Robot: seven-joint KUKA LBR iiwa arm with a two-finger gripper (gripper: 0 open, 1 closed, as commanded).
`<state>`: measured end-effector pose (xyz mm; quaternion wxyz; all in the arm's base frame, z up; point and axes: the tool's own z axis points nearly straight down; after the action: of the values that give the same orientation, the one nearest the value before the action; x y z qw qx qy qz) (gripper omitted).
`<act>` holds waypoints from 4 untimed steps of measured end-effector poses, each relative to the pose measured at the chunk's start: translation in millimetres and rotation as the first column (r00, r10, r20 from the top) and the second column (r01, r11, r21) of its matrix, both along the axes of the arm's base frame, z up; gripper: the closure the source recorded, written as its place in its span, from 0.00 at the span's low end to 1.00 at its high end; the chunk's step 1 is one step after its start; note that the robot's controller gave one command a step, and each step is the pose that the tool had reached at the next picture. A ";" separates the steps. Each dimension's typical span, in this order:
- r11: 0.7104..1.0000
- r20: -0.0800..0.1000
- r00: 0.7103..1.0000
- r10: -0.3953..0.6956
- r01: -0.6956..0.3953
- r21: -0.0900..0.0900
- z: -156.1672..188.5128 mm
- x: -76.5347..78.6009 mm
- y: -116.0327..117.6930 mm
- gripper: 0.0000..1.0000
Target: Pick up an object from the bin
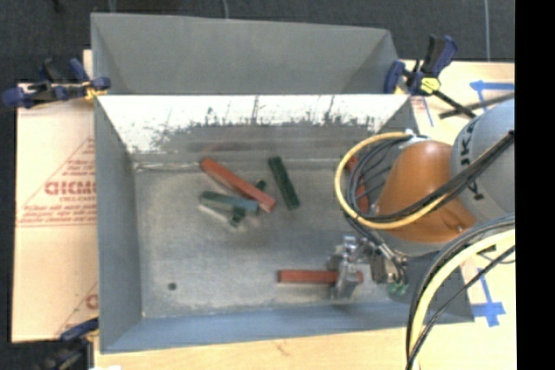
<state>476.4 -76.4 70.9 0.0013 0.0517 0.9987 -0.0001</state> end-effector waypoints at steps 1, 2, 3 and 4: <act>1.000 0.000 1.000 0.000 0.000 0.000 0.0 0.0 -0.1 1.00; 1.000 -0.002 1.000 0.001 -0.001 0.000 4.3 -1.0 0.0 1.00; 1.000 -0.003 1.000 0.003 -0.003 0.001 17.5 -1.1 -0.1 1.00; 1.000 -0.004 1.000 0.004 -0.004 0.001 29.1 -1.1 0.0 1.00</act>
Offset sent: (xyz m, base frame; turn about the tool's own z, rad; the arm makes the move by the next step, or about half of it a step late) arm 0.0000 -0.0001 0.0419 0.0000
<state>475.3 -76.4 100.0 -0.0005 0.0498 0.9988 0.0004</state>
